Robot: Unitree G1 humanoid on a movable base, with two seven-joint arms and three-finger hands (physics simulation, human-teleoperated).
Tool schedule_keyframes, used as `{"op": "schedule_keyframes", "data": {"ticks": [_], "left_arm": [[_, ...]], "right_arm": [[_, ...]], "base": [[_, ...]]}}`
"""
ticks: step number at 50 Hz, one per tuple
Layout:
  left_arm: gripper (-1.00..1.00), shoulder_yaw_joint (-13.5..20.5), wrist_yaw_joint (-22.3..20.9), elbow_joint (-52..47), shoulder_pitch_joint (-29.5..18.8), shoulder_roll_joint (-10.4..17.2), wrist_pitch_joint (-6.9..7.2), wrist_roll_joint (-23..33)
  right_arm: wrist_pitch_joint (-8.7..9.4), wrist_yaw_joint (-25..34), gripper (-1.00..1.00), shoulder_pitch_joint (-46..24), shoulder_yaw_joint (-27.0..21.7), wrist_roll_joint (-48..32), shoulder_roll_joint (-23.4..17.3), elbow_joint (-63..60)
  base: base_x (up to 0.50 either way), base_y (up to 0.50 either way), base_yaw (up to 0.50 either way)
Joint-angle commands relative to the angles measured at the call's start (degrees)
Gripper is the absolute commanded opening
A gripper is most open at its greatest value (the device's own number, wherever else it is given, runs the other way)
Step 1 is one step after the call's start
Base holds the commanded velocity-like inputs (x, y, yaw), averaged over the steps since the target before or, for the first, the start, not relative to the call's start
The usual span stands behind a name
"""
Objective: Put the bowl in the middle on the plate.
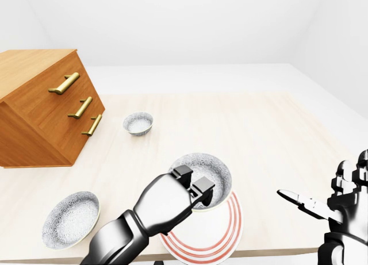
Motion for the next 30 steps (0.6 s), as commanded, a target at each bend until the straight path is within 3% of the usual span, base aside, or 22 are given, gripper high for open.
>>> {"op": "schedule_keyframes", "data": {"ticks": [1,3,9,30], "left_arm": [[-1.00,-0.78,0.00,0.30,1.43,1.79,0.01,-2.31],[-1.00,-2.81,0.00,-1.00,2.82,1.44,0.01,-1.29],[-1.00,-4.61,0.00,-0.32,4.09,2.98,0.01,0.41],[-1.00,-7.12,0.00,1.75,5.37,4.66,0.01,3.07]], "right_arm": [[0.00,0.18,1.00,0.14,0.24,-0.16,0.02,0.36],[0.00,0.11,1.00,0.07,0.23,-0.33,0.02,0.30],[0.00,0.24,1.00,0.11,0.00,-0.29,0.07,-0.21],[0.00,0.31,1.00,0.21,-0.20,-0.15,0.17,-0.33]], "base": [[0.00,0.00,0.00],[0.00,0.00,0.00],[0.00,0.00,0.00],[0.00,0.00,0.00]]}}
